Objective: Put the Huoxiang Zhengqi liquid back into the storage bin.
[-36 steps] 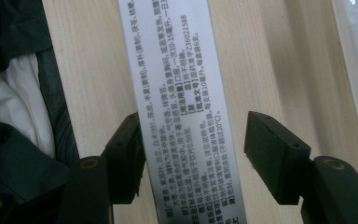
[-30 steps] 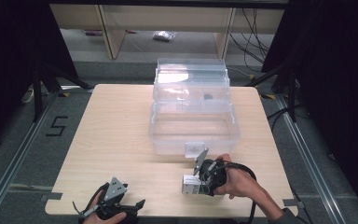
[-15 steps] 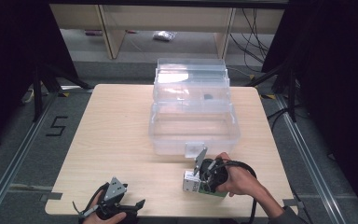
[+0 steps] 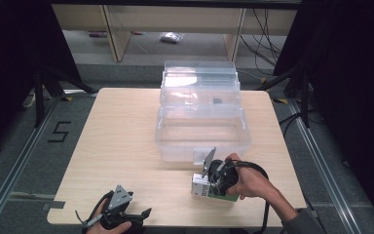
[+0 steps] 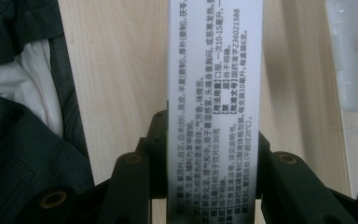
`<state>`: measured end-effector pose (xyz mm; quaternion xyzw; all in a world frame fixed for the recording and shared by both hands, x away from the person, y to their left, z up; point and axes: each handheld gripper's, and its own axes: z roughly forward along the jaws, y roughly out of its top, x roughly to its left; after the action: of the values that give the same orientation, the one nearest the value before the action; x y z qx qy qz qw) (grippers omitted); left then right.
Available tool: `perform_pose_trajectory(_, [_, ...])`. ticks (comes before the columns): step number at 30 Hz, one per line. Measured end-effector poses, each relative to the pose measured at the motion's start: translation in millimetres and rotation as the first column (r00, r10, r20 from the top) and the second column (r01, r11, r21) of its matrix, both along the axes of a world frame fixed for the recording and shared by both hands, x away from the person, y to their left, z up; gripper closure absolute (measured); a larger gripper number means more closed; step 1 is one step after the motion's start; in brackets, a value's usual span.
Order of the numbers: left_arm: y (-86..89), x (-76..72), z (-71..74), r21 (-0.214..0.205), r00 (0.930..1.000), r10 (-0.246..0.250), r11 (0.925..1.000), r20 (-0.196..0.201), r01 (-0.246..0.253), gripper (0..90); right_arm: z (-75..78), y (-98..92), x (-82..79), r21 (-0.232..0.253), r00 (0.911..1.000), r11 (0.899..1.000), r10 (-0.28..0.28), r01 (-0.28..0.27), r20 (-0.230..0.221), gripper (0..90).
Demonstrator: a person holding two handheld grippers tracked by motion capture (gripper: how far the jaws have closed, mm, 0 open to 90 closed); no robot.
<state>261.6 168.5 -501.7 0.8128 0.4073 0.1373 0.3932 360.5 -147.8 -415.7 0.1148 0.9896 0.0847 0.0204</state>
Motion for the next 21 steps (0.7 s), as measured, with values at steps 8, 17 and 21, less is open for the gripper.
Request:
perform_pose_trajectory(8, [-0.1,0.1,-0.1,0.001,1.0000,0.002,1.0000,-0.001,-0.002,14.9,18.5,-0.7,4.3,0.002,1.0000,1.000,0.000,0.000,0.004,64.9])
perform_pose_trajectory(17, [0.1,0.1,-0.1,-0.001,1.0000,0.001,1.0000,0.000,-0.001,14.9,44.0,-3.8,16.5,0.038,0.9993,0.999,0.000,-0.001,0.038,64.9])
perform_pose_trajectory(21, [0.2,0.1,-0.6,-0.005,1.0000,0.000,1.0000,0.005,0.000,14.9,56.0,-3.6,19.0,0.043,0.9994,0.999,-0.009,0.008,0.034,64.9])
